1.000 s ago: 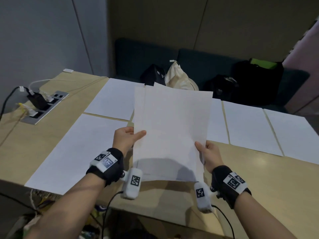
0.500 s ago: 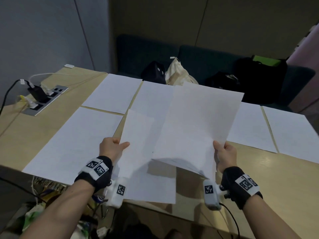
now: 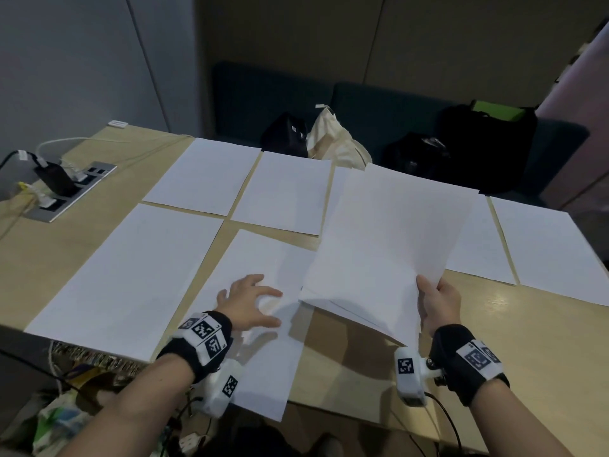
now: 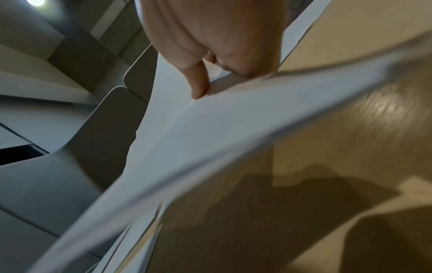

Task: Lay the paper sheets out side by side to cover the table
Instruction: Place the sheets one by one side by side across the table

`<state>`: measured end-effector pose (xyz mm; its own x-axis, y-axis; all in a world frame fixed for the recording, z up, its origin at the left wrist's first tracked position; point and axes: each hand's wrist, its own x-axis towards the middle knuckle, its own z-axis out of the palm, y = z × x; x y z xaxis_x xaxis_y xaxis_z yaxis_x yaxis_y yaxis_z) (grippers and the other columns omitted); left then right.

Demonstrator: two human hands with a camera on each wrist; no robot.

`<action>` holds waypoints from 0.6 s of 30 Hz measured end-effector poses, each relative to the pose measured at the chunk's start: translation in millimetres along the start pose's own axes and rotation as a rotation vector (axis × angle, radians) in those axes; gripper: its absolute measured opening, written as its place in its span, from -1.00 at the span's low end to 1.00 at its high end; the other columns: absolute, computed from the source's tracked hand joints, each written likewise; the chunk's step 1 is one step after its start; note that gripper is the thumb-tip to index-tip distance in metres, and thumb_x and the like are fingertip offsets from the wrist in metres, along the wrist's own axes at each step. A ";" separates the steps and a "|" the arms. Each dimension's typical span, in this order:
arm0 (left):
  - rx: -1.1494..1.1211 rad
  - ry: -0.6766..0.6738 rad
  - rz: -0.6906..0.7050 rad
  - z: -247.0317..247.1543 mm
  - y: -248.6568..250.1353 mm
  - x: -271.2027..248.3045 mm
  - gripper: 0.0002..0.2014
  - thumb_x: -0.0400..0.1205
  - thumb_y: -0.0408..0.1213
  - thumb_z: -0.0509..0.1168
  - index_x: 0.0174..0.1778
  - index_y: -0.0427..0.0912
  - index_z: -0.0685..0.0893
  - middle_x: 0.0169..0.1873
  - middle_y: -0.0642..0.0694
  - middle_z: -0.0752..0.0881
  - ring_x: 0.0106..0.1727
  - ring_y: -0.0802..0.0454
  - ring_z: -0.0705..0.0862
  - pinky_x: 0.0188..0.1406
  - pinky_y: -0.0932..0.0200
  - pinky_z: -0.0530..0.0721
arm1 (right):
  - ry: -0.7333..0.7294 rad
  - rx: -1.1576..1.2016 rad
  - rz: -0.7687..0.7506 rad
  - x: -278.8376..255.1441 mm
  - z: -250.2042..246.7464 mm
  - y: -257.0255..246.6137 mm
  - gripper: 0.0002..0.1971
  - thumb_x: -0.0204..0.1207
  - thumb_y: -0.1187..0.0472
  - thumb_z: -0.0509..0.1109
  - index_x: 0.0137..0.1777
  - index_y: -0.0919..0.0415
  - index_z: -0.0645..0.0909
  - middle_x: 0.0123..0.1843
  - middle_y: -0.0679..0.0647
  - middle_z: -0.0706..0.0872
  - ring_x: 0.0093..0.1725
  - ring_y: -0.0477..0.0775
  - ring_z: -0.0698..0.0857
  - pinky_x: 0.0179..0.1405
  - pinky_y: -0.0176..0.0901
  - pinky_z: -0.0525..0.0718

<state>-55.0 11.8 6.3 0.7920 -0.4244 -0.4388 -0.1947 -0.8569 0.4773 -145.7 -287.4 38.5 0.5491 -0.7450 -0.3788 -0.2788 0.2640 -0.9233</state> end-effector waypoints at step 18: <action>0.035 -0.017 -0.062 -2.9 4.1 11.9 -0.24 0.43 -0.02 0.46 0.54 0.28 0.28 0.69 -0.02 -0.10 0.70 -0.08 -0.18 0.58 -0.36 -0.11 | 0.000 -0.031 0.033 7.9 -3.0 14.2 -0.64 0.61 0.38 0.24 0.39 0.47 0.47 0.34 0.37 0.63 0.14 0.24 0.64 0.38 0.13 0.55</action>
<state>-44.7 4.1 5.2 0.7934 -0.3746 -0.4799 -0.1657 -0.8914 0.4219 -147.6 -291.3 22.6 0.5395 -0.7360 -0.4090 -0.3213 0.2690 -0.9079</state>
